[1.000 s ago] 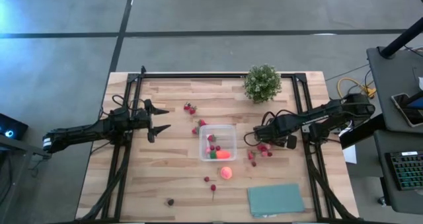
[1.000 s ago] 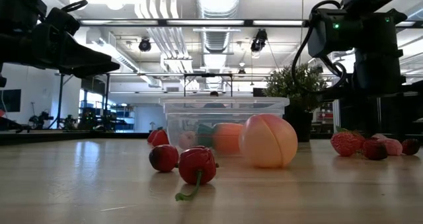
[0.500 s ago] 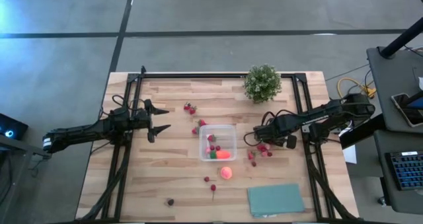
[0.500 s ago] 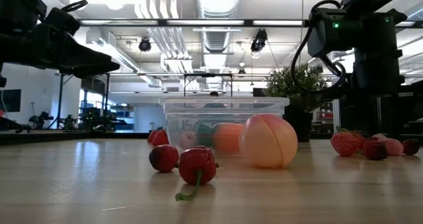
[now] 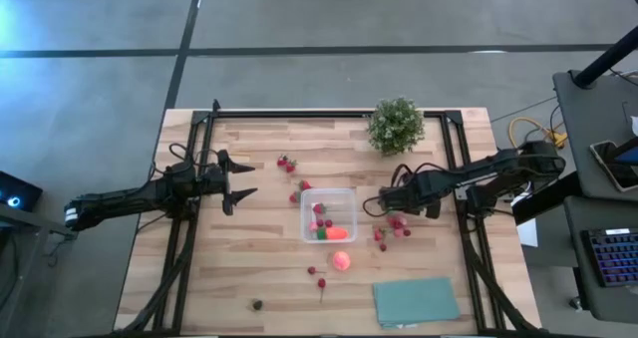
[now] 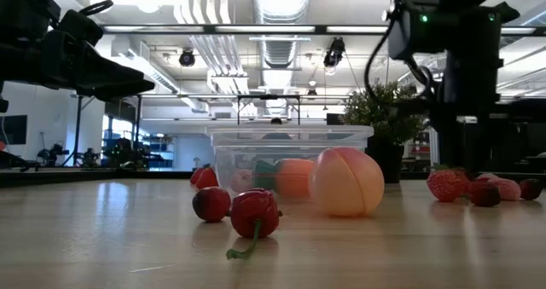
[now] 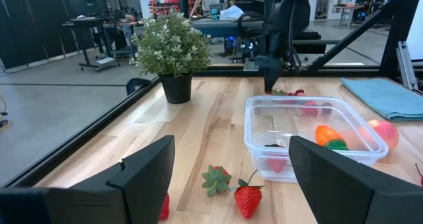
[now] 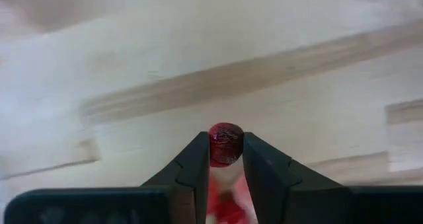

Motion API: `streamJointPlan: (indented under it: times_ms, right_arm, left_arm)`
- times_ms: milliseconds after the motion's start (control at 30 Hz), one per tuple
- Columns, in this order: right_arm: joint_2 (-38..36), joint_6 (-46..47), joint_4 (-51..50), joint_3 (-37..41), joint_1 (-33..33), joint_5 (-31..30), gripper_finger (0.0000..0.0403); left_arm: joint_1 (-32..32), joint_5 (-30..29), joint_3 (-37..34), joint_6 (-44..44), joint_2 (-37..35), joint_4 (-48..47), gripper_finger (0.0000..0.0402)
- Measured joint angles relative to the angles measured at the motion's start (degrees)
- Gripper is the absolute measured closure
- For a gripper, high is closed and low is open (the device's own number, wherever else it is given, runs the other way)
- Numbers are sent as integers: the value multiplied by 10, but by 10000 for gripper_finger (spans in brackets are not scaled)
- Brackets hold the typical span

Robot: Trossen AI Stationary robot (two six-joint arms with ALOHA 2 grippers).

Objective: Pick and placing Produce into tupperware
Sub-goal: Put the cherry into the transparent bin

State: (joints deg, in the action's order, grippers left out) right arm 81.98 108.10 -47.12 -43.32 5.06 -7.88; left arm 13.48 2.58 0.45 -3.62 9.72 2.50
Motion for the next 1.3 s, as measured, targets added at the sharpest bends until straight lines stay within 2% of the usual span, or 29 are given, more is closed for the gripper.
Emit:
streamJointPlan:
  times_ms: [267, 400, 500, 633, 900, 967, 1100, 1200, 1300]
  right_arm:
    - [-2, -119, 5, -107, 0, -50, 326]
    - [2, -236, 83, -188, 0, -57, 326]
    - [27, -308, 135, -251, 1, -57, 326]
    - [94, -364, 123, -330, 0, -53, 326]
    - [231, -360, -25, -436, -1, -25, 326]
    - [249, -370, -18, -443, -1, 0, 325]
    - [259, -381, 48, -446, 4, 3, 309]
    - [259, -380, 88, -446, 6, -11, 277]
    - [256, -361, 86, -446, 6, -35, 238]
  left_arm:
    - [0, 0, 0, 0, 0, 0, 119]
    - [0, 0, 0, 0, 0, 0, 119]
    - [0, 0, 0, 0, 0, 0, 119]
    - [0, 0, 0, 0, 0, 0, 119]
    - [0, 0, 0, 0, 0, 0, 119]
    - [0, 0, 0, 0, 0, 0, 119]
    - [0, 0, 0, 0, 0, 0, 119]
    - [0, 0, 0, 0, 1, 0, 119]
    - [0, 0, 0, 0, 1, 2, 119]
